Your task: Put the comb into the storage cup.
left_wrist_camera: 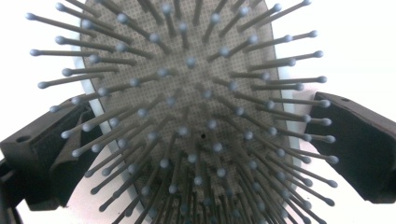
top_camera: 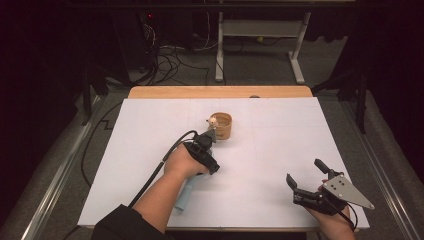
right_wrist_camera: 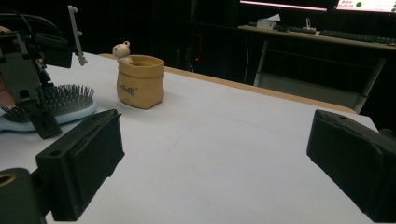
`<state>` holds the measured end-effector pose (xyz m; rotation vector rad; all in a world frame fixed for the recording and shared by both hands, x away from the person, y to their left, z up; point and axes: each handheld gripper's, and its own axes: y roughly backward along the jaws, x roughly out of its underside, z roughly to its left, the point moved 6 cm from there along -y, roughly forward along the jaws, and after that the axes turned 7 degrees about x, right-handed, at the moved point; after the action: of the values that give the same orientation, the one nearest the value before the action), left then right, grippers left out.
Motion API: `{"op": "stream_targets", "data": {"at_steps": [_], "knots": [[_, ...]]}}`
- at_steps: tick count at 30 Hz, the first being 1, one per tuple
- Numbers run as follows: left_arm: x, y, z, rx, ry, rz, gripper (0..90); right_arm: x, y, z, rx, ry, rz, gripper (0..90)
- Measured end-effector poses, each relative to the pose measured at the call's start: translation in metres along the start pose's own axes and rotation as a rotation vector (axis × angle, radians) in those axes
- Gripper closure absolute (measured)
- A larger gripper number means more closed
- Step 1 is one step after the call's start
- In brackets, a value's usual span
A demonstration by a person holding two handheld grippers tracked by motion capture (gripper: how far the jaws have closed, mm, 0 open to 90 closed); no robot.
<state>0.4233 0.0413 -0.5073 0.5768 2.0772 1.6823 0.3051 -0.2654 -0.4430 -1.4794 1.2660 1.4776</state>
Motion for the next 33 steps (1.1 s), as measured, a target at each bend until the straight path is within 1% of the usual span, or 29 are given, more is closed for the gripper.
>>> {"op": "stream_targets", "data": {"at_steps": [2, 4, 11, 17, 19, 20, 23, 25, 27, 33], "knots": [[-0.0003, -0.0001, 0.0, 0.002, 0.004, 0.002, 0.5, 0.0, 0.0, 0.0003, -0.002, 0.002, -0.001, 4.4], [-0.001, 0.0, 0.0003, 0.003, 0.018, -0.002, 0.5, -0.0001, 0.0002, 0.0004, -0.001, 0.001, -0.001, 4.3], [0.0003, -0.0004, 0.0002, 0.0, 0.015, -0.017, 0.5, 0.0002, 0.001, 0.0008, -0.002, 0.002, 0.0, 4.4], [0.0003, -0.0003, -0.0001, -0.005, 0.03, -0.027, 1.0, 0.0002, 0.0012, 0.001, -0.001, 0.003, 0.0, 4.4], [0.0009, 0.0004, 0.0003, -0.006, 0.033, -0.04, 3.4, 0.0003, 0.001, 0.0007, -0.001, 0.004, 0.0, 4.4], [0.0013, 0.0011, 0.0006, -0.015, 0.033, -0.053, 3.4, 0.0003, 0.001, 0.0007, -0.001, 0.004, 0.0, 4.3], [0.0037, 0.0033, 0.002, -0.015, 0.033, -0.088, 7.9, 0.0002, 0.0011, 0.0011, -0.001, 0.005, 0.0, 4.4], [0.0061, 0.0061, 0.0051, -0.009, 0.039, -0.111, 14.3, 0.0003, 0.0011, 0.0012, 0.001, 0.005, 0.001, 4.3], [0.0068, 0.0064, 0.0052, -0.012, 0.034, -0.114, 16.2, 0.0003, 0.001, 0.0015, 0.001, 0.008, 0.001, 4.4], [0.0063, 0.0068, 0.0052, -0.018, 0.042, -0.108, 17.5, 0.0003, 0.001, 0.0018, 0.003, 0.008, 0.001, 4.4]]}}
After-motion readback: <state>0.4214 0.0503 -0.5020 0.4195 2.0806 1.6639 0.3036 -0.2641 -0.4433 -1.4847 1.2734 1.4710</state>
